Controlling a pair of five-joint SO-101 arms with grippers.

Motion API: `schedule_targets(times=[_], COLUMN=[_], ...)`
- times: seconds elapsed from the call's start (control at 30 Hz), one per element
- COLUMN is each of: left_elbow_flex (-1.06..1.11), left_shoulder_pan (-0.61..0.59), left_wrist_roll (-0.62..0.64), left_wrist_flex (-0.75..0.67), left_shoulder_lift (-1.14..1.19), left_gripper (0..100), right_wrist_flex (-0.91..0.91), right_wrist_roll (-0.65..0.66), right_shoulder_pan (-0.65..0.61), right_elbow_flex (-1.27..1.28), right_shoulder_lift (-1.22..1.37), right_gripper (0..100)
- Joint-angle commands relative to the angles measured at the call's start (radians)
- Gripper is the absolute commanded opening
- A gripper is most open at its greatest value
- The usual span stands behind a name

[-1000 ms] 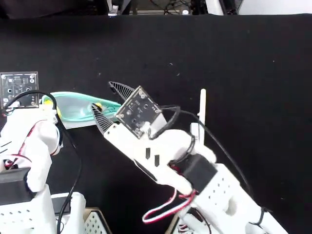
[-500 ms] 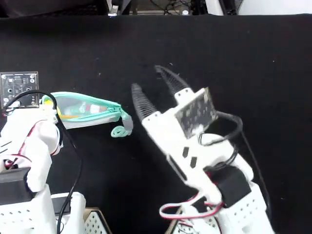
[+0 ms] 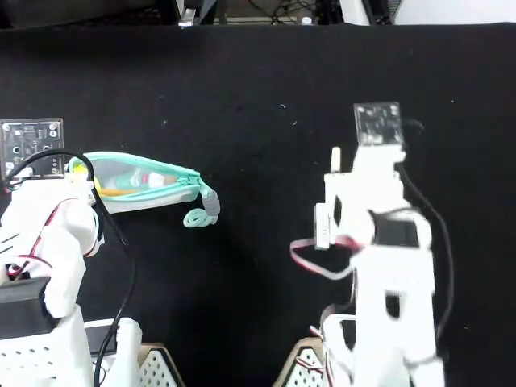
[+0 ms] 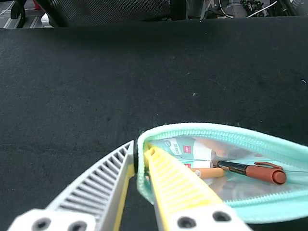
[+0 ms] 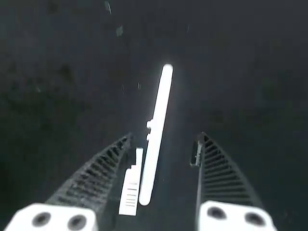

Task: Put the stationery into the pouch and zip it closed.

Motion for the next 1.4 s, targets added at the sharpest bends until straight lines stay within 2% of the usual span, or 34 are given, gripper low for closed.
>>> schedule_targets(times=[0.0,0.2,0.4,0.73,0.77,0.83,0.87,0.9,1.2,1.37], left_elbow_flex=[0.099,0.101,0.101,0.125,0.125,0.125,0.125,0.125,0.125,0.124], left_shoulder_pan=[0.021,0.021,0.018,0.019,0.019,0.018,0.018,0.018,0.019,0.021], left_wrist_roll=[-0.011,-0.006,-0.008,-0.009,-0.009,-0.009,-0.009,-0.009,-0.009,-0.009], left_wrist_flex=[0.014,0.014,0.014,0.008,0.008,0.008,0.008,0.008,0.008,0.008], left_shoulder_lift=[0.029,0.029,0.029,0.020,0.020,0.020,0.020,0.020,0.021,0.023], left_gripper=[3,3,3,3,3,3,3,3,3,3], right_wrist_flex=[0.020,0.150,0.417,0.752,0.772,0.798,0.796,0.798,0.827,0.829], right_wrist_roll=[0.009,-0.005,-0.026,-0.025,-0.025,-0.025,-0.023,-0.017,0.015,0.015], right_shoulder_pan=[0.014,0.029,0.029,0.029,0.029,0.031,0.032,0.032,0.057,0.072], right_elbow_flex=[-0.226,-0.727,-1.334,-2.313,-2.391,-2.528,-2.534,-2.516,-2.511,-2.377], right_shoulder_lift=[0.292,0.843,1.376,2.026,2.077,2.167,2.187,2.187,2.020,1.854], right_gripper=[19.8,19.8,19.8,19.4,17.5,5.7,0.2,2.9,1.1,1.1])
